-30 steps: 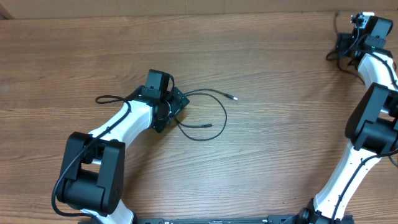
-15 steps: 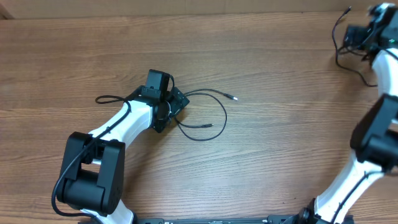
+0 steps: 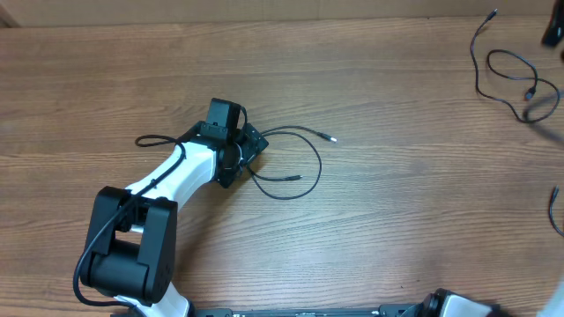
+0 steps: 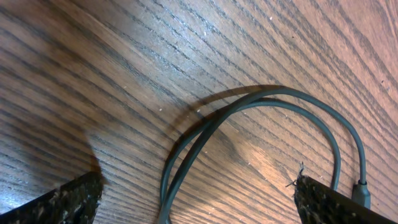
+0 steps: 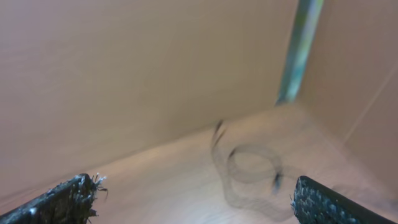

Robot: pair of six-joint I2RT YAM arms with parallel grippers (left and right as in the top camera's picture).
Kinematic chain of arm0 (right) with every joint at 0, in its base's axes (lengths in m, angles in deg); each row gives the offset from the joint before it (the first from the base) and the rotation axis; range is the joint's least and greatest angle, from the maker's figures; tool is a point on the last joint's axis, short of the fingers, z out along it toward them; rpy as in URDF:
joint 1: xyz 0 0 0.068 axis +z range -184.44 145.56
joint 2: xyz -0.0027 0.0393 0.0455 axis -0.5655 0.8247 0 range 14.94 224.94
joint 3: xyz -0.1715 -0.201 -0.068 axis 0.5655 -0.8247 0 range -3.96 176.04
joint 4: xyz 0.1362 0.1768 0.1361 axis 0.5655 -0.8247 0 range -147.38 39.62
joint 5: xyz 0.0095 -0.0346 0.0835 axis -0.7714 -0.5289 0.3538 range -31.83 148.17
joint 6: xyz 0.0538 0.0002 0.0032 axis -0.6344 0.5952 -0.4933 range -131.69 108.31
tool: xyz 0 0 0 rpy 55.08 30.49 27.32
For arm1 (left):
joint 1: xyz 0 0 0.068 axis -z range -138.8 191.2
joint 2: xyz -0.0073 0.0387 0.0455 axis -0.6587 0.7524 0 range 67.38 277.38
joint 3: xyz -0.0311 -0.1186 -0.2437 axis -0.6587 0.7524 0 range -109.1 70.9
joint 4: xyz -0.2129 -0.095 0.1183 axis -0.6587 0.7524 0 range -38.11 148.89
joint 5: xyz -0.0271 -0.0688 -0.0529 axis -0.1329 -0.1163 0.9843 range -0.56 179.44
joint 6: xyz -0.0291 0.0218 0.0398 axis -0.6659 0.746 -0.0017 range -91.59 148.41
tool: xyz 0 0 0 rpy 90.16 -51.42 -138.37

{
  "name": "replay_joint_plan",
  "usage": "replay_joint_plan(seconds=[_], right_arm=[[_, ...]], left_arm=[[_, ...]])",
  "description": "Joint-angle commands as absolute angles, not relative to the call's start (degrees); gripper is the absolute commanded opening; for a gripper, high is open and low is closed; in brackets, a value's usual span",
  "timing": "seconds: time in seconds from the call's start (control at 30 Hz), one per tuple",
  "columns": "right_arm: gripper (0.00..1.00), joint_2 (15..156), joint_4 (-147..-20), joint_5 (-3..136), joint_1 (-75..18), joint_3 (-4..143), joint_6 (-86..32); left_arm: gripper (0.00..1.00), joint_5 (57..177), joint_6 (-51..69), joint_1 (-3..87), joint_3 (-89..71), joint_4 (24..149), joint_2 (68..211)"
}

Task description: Untangle cables

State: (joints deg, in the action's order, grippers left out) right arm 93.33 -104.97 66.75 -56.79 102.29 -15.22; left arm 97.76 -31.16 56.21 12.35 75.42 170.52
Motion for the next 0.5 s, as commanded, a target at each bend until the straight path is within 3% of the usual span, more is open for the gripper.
replay_joint_plan(seconds=[0.0,0.47], right_arm=[[1.0,87.97,-111.63,74.14,-56.57,102.62,-20.68],[1.0,77.57,-142.89,74.6,-56.59,102.51,-20.71]], left_arm=[[1.0,94.96,-29.85,55.9,15.28,76.27,173.88],[1.0,94.96,-29.85,55.9,15.28,76.25,173.88]])
